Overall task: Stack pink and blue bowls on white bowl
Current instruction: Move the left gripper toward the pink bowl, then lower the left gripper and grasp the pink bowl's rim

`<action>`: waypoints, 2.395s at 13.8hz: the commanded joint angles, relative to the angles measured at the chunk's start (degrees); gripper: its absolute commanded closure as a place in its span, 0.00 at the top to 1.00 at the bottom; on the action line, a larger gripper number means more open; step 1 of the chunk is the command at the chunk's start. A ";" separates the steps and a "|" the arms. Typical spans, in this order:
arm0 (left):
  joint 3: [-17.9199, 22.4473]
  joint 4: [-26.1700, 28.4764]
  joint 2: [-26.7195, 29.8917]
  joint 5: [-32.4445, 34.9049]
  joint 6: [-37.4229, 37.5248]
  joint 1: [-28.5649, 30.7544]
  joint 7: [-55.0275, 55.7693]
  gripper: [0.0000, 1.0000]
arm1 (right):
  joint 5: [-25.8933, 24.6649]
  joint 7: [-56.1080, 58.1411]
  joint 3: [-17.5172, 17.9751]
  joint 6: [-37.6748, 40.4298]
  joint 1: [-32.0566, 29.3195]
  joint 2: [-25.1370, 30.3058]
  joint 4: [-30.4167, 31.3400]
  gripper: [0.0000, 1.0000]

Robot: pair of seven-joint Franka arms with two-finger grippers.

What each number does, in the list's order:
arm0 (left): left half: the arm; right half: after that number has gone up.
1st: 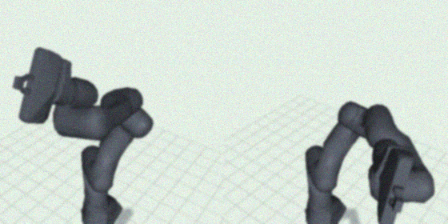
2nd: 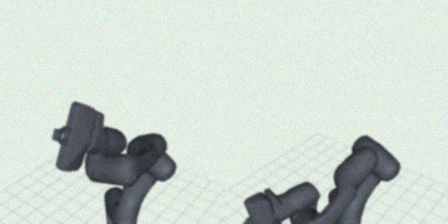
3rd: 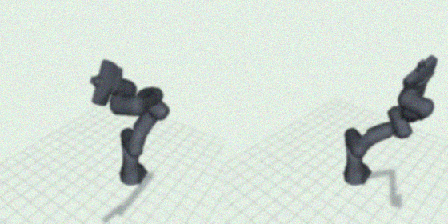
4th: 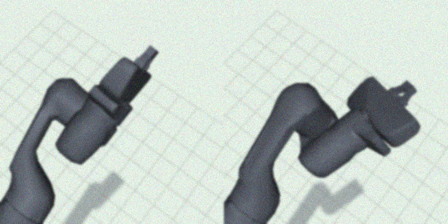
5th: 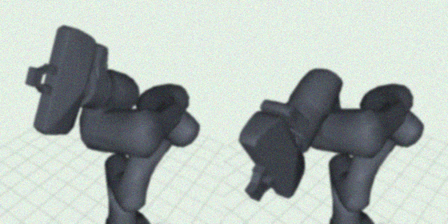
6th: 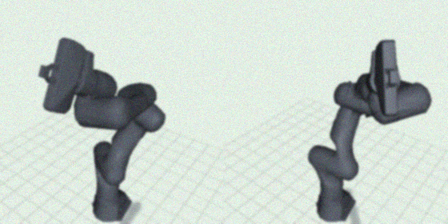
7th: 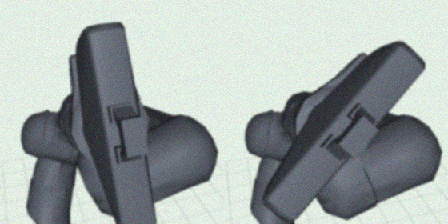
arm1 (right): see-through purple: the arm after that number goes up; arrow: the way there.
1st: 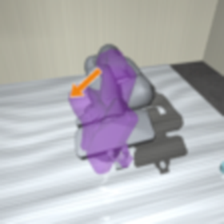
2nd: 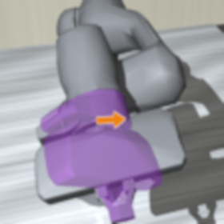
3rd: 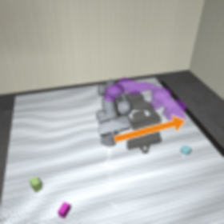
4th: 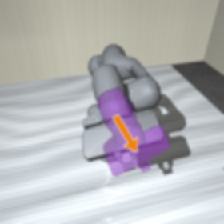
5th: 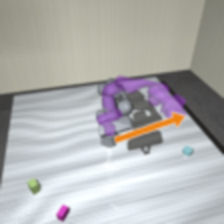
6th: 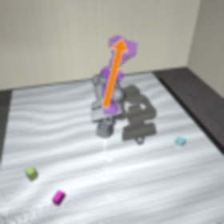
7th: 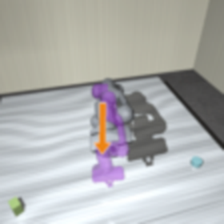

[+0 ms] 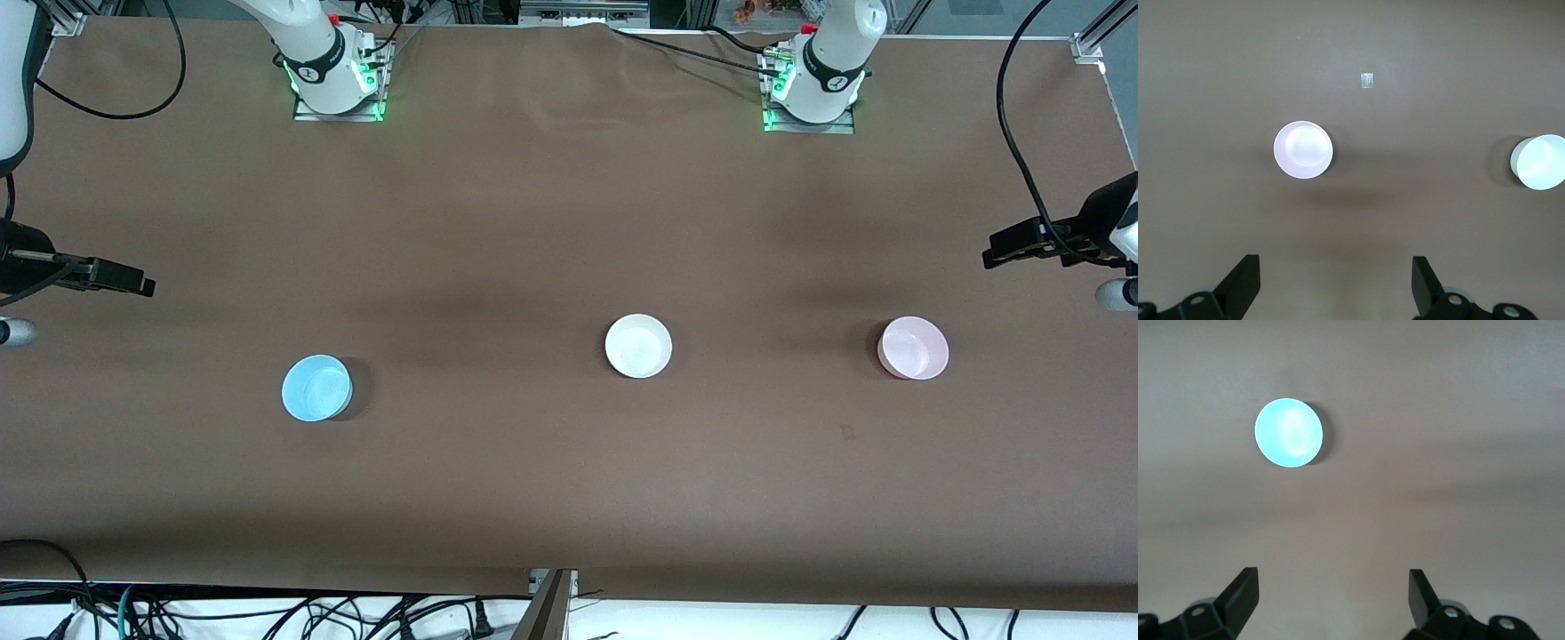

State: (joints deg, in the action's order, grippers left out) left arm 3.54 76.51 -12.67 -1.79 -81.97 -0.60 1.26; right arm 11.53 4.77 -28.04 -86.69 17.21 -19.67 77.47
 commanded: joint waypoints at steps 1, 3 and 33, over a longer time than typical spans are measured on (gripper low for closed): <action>0.15 0.21 0.45 -1.11 0.59 0.16 0.06 1.00 | 0.43 0.24 0.27 0.20 -0.25 0.86 0.75 0.99; 0.33 0.30 0.45 -1.11 0.59 0.34 0.06 1.00 | 0.43 0.24 0.27 0.03 -0.25 0.86 0.75 0.99; 12.37 28.34 -21.78 -35.20 -43.01 8.25 -49.95 0.93 | 0.34 0.06 7.64 -0.06 -5.60 1.73 0.49 0.99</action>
State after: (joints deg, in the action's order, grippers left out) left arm 15.64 105.02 -33.60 -34.06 -124.33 7.59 -46.27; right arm 11.57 4.85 -23.81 -86.32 15.12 -18.99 77.41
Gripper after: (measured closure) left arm 0.022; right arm 0.009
